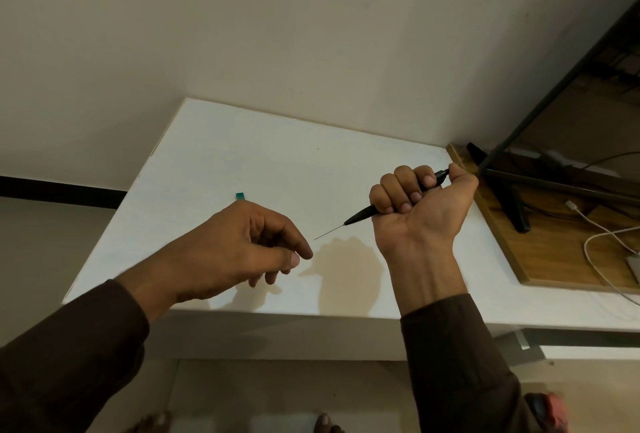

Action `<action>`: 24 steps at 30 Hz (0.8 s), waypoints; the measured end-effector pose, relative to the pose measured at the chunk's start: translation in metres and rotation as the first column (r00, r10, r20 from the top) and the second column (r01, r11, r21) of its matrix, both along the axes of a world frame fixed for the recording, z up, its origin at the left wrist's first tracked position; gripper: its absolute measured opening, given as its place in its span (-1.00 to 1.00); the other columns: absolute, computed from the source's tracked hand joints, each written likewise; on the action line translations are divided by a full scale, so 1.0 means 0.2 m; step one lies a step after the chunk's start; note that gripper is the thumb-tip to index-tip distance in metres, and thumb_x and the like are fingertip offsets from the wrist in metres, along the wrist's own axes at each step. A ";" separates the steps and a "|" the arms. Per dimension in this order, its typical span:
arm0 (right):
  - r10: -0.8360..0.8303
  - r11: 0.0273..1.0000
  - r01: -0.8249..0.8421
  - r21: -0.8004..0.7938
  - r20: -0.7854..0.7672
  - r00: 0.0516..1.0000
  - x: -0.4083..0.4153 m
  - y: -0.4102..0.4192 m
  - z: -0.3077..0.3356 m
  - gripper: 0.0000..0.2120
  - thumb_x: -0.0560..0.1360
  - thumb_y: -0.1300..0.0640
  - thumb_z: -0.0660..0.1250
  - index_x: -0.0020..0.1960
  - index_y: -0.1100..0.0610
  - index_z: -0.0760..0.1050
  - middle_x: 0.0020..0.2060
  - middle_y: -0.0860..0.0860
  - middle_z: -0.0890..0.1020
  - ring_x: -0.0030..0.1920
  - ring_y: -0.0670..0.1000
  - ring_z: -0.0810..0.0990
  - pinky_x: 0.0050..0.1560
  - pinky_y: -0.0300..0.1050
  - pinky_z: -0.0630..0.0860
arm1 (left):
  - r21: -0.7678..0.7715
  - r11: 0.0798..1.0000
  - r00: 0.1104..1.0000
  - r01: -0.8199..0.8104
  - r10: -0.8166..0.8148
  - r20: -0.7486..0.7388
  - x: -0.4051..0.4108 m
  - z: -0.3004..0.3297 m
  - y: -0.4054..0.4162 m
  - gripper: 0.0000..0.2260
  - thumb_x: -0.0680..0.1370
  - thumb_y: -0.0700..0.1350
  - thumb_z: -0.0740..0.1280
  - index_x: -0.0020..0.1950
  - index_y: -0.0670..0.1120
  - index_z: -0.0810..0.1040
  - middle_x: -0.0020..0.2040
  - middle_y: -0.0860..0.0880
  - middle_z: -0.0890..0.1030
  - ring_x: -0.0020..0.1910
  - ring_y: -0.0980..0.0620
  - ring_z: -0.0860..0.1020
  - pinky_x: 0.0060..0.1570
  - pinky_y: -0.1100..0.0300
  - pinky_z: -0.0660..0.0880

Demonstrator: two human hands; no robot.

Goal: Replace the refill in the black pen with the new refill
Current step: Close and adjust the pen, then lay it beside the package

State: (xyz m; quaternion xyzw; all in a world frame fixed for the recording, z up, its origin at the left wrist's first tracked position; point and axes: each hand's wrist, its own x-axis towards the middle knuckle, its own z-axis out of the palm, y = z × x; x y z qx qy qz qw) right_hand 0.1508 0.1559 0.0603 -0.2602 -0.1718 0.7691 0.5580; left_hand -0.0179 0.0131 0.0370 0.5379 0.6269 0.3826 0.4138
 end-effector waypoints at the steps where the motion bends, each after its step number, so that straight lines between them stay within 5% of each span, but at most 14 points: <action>1: -0.006 1.000 0.006 -0.026 -0.009 1.000 0.00 0.00 0.00 -0.57 0.57 -0.11 0.10 -0.41 0.07 0.24 -0.50 -0.05 0.14 -0.55 -0.04 0.07 -0.52 -0.20 0.06 | 0.001 1.000 1.000 0.000 0.000 -0.001 0.00 0.00 0.00 -0.81 0.56 -0.24 0.43 -0.05 0.04 0.77 -0.30 0.04 0.73 -0.37 0.17 0.63 -0.25 0.19 0.62; 24: -0.007 0.998 0.006 -0.060 -0.001 1.000 0.00 -0.02 -0.01 -0.58 0.57 -0.08 0.11 -0.41 0.07 0.24 -0.51 -0.05 0.16 -0.56 -0.05 0.07 -0.52 -0.20 0.05 | 0.039 0.999 1.000 0.020 -0.020 0.021 0.02 0.01 -0.01 -0.74 0.55 -0.28 0.43 -0.03 0.10 0.76 -0.25 -0.05 0.73 -0.32 0.11 0.66 -0.22 0.04 0.65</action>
